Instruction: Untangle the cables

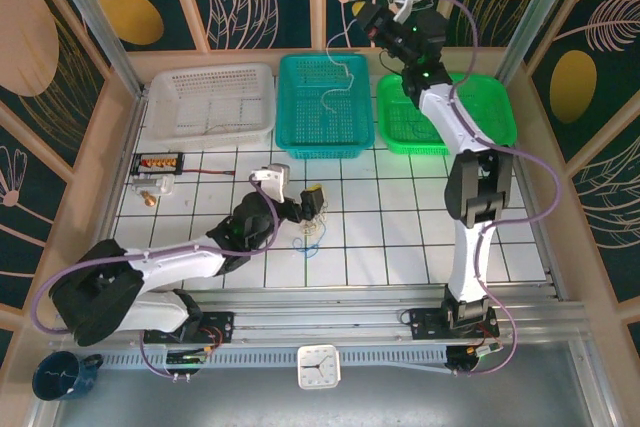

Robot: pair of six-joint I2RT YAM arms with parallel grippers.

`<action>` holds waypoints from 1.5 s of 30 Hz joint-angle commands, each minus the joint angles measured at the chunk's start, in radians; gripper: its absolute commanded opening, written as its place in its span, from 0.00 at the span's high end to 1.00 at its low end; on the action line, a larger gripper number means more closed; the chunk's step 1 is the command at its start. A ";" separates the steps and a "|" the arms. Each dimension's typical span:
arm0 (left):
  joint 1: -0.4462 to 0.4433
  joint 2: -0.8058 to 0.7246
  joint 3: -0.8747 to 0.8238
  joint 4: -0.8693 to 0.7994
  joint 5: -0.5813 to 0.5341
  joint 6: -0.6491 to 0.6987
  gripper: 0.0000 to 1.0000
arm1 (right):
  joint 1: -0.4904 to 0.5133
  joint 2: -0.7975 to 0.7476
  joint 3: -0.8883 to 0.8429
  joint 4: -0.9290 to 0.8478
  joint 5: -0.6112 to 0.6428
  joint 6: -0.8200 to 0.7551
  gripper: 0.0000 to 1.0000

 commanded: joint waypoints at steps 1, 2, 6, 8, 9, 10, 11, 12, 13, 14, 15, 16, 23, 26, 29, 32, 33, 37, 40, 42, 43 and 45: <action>0.008 -0.054 0.018 -0.083 -0.090 -0.033 0.01 | 0.013 0.042 -0.001 0.039 -0.021 -0.020 1.00; 0.011 -0.064 0.016 -0.086 -0.091 -0.039 0.01 | 0.019 0.053 -0.014 0.031 -0.016 -0.035 1.00; 0.015 -0.092 0.025 -0.112 -0.086 -0.063 0.01 | 0.055 0.095 -0.042 -0.071 0.034 -0.170 1.00; 0.017 -0.096 0.033 -0.128 -0.086 -0.069 0.01 | 0.071 0.124 -0.014 -0.161 0.065 -0.249 1.00; 0.018 -0.098 0.034 -0.130 -0.086 -0.073 0.01 | 0.078 0.142 0.016 -0.219 0.082 -0.290 0.93; 0.018 -0.098 0.036 -0.132 -0.089 -0.077 0.01 | 0.085 0.169 0.058 -0.288 0.097 -0.339 0.80; 0.018 -0.098 0.037 -0.134 -0.091 -0.082 0.01 | 0.088 0.190 0.103 -0.347 0.110 -0.375 0.66; 0.018 -0.098 0.039 -0.138 -0.096 -0.088 0.01 | 0.090 0.209 0.149 -0.414 0.124 -0.414 0.55; 0.021 -0.099 0.040 -0.140 -0.099 -0.094 0.01 | 0.091 0.222 0.184 -0.462 0.133 -0.447 0.48; 0.020 -0.099 0.039 -0.141 -0.098 -0.099 0.01 | 0.091 0.221 0.196 -0.489 0.142 -0.463 0.45; 0.020 -0.097 0.040 -0.140 -0.098 -0.104 0.01 | 0.091 0.210 0.194 -0.503 0.152 -0.478 0.42; 0.022 -0.097 0.040 -0.139 -0.098 -0.109 0.01 | 0.090 0.193 0.180 -0.503 0.157 -0.485 0.40; 0.028 -0.077 0.055 -0.161 -0.083 -0.145 0.01 | 0.096 0.042 0.035 -0.455 0.139 -0.476 0.38; 0.034 -0.064 0.069 -0.188 -0.065 -0.162 0.01 | 0.104 -0.045 -0.067 -0.412 0.126 -0.458 0.38; 0.039 -0.042 0.091 -0.230 -0.042 -0.179 0.01 | 0.112 -0.146 -0.208 -0.349 0.116 -0.433 0.38; 0.046 -0.013 0.119 -0.279 -0.012 -0.195 0.01 | 0.117 -0.257 -0.366 -0.281 0.108 -0.404 0.38; 0.048 -0.002 0.127 -0.291 0.000 -0.200 0.01 | 0.119 -0.296 -0.418 -0.264 0.107 -0.397 0.38; 0.052 0.039 0.150 -0.328 0.033 -0.220 0.01 | 0.132 -0.435 -0.621 -0.208 0.118 -0.374 0.39; 0.060 0.065 0.161 -0.362 0.055 -0.237 0.01 | 0.158 -0.525 -0.763 -0.198 0.140 -0.376 0.39; 0.066 0.074 0.164 -0.388 0.071 -0.254 0.01 | 0.190 -0.576 -0.848 -0.208 0.167 -0.392 0.39; 0.069 0.075 0.164 -0.400 0.077 -0.265 0.01 | 0.207 -0.597 -0.890 -0.208 0.181 -0.398 0.39; 0.077 0.071 0.153 -0.413 0.094 -0.280 0.01 | 0.250 -0.633 -0.962 -0.223 0.213 -0.406 0.40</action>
